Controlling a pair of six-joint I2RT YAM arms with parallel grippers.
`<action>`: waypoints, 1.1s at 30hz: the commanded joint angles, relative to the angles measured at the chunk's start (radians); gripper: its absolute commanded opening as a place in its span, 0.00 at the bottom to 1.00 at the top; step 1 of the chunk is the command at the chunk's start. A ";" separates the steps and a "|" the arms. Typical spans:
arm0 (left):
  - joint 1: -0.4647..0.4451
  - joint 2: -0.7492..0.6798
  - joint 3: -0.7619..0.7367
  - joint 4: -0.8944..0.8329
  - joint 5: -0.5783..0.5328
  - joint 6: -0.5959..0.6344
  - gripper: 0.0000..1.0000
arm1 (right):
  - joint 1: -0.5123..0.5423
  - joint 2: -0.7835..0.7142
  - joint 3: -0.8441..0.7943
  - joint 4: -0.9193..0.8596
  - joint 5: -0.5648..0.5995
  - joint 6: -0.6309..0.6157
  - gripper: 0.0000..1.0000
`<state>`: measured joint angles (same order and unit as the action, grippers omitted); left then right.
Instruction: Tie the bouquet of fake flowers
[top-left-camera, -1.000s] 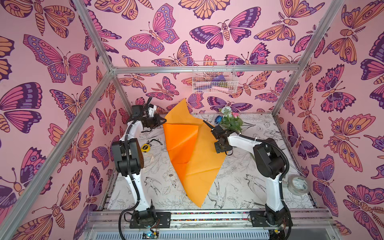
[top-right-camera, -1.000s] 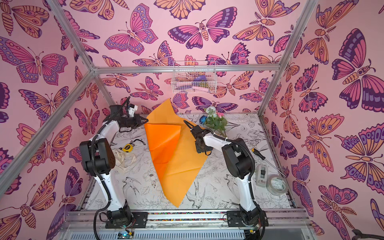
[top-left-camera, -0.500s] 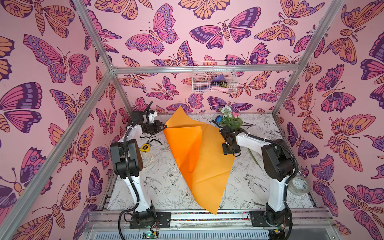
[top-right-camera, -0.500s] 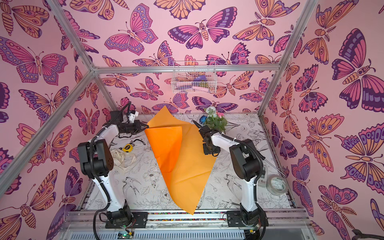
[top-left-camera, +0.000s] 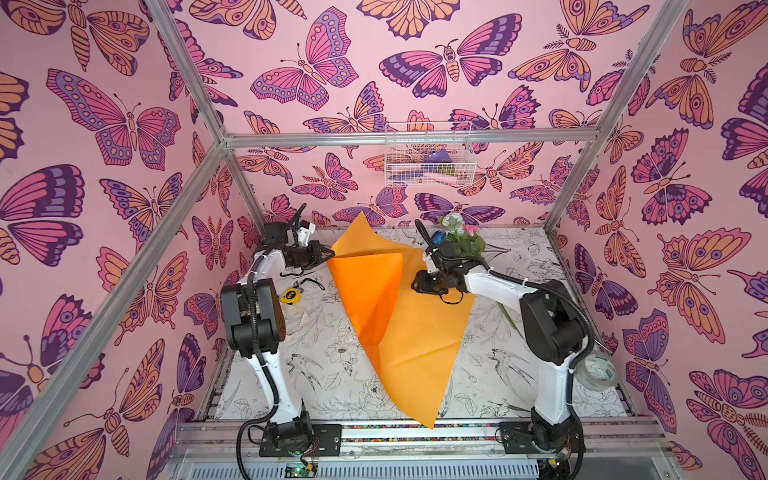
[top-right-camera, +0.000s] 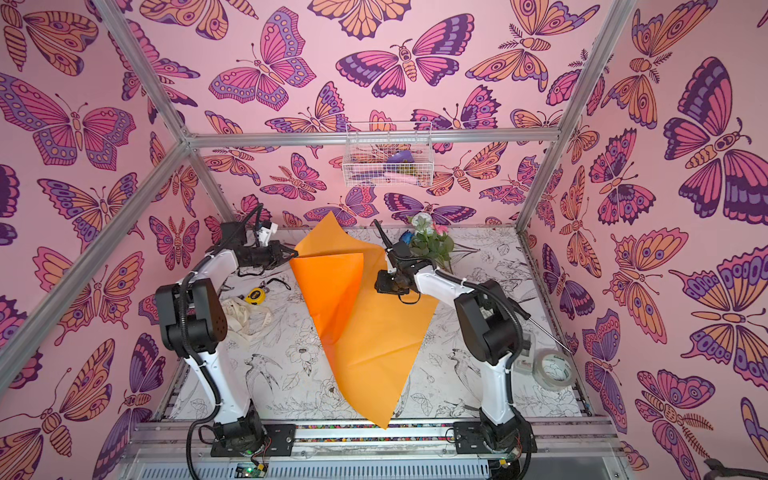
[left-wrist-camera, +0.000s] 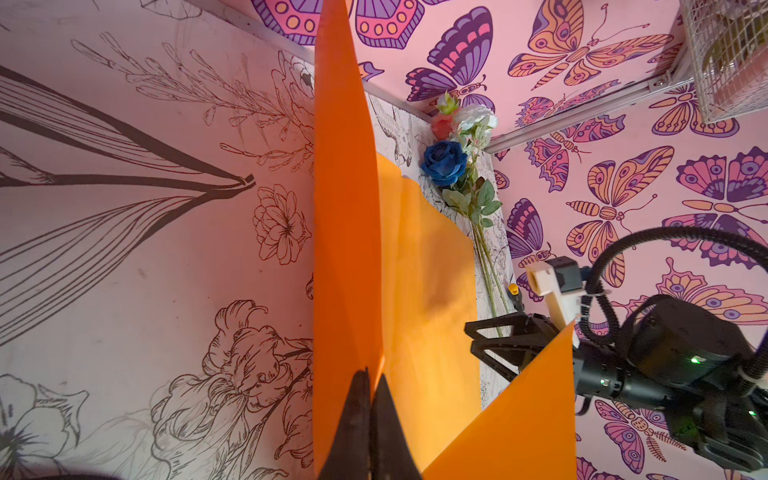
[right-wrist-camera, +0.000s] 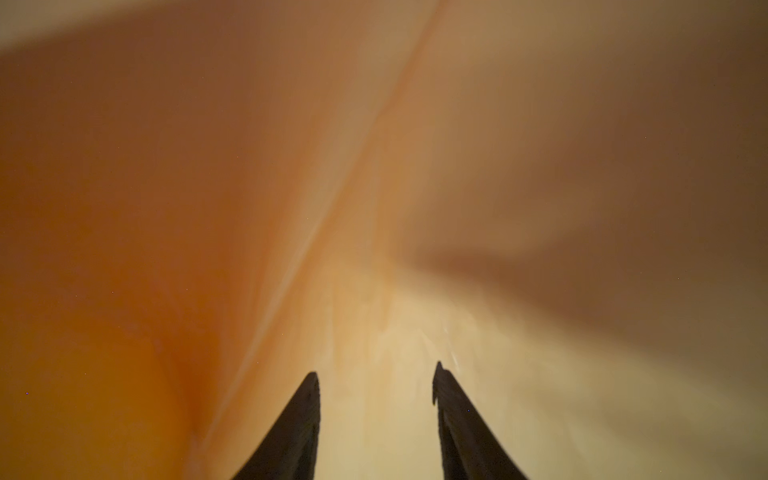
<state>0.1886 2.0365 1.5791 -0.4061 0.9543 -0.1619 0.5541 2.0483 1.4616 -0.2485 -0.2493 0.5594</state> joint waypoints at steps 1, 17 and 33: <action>-0.006 -0.027 -0.018 0.019 0.035 0.001 0.00 | 0.035 0.052 0.072 0.145 -0.131 0.062 0.46; 0.033 -0.096 -0.008 0.019 -0.233 -0.218 0.55 | 0.264 0.052 0.145 0.142 0.000 -0.064 0.49; 0.075 -0.510 -0.132 -0.133 -0.745 -0.337 0.72 | 0.455 0.224 0.362 0.010 -0.005 -0.125 0.51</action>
<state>0.2485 1.5829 1.4925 -0.4671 0.3412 -0.4351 0.9756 2.2150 1.7771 -0.1680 -0.2417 0.4622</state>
